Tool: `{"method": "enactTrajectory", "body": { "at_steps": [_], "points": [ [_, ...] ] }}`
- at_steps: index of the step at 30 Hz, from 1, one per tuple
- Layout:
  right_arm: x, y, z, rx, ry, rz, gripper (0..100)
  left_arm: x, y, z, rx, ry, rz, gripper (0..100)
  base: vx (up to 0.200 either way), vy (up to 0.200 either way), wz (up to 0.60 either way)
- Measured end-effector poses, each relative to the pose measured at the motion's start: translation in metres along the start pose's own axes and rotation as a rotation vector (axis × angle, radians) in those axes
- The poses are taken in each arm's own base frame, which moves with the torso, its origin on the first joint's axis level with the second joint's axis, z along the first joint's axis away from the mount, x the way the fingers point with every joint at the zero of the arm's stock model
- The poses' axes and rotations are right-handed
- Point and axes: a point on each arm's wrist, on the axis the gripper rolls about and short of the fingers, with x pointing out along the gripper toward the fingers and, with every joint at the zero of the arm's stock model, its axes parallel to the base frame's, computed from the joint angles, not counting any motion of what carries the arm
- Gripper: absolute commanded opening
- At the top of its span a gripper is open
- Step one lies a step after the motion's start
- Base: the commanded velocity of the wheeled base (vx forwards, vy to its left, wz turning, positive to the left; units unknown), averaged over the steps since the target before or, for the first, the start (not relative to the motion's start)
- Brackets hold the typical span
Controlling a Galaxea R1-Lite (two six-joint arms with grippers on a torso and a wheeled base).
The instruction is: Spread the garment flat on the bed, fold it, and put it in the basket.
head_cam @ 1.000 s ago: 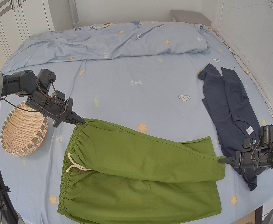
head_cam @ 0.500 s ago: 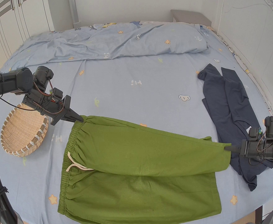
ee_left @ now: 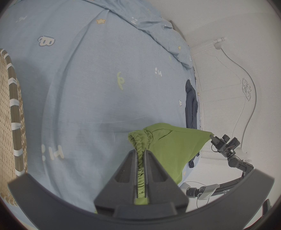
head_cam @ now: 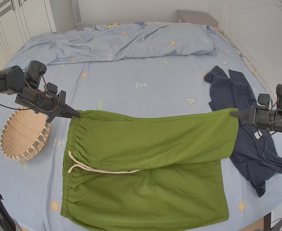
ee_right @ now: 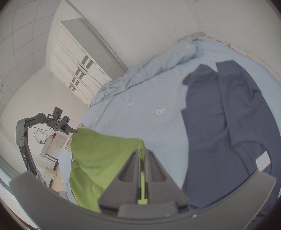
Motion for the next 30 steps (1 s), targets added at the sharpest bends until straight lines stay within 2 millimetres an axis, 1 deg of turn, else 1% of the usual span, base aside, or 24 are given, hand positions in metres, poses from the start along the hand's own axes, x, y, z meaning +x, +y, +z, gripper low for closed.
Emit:
{"method": "enactTrajectory", "body": {
  "at_steps": [6,12,18,30],
  "points": [
    [0.014,0.018,0.033,-0.062,-0.053,0.043,0,-0.008,0.005,0.002,-0.008,-0.026,0.01,0,0.0,0.0,0.0],
    [0.03,0.024,0.057,-0.098,-0.088,0.072,0,-0.016,0.014,0.006,-0.009,-0.069,0.02,0,0.0,0.0,0.0],
    [0.047,0.022,0.074,-0.111,-0.104,0.074,0,-0.021,0.021,0.013,0.005,-0.12,0.024,0,0.0,0.0,0.0],
    [0.088,0.005,0.094,-0.124,-0.137,0.033,0,-0.024,0.038,0.021,-0.002,-0.166,0.041,0,0.0,0.0,0.0]
  ]
}}
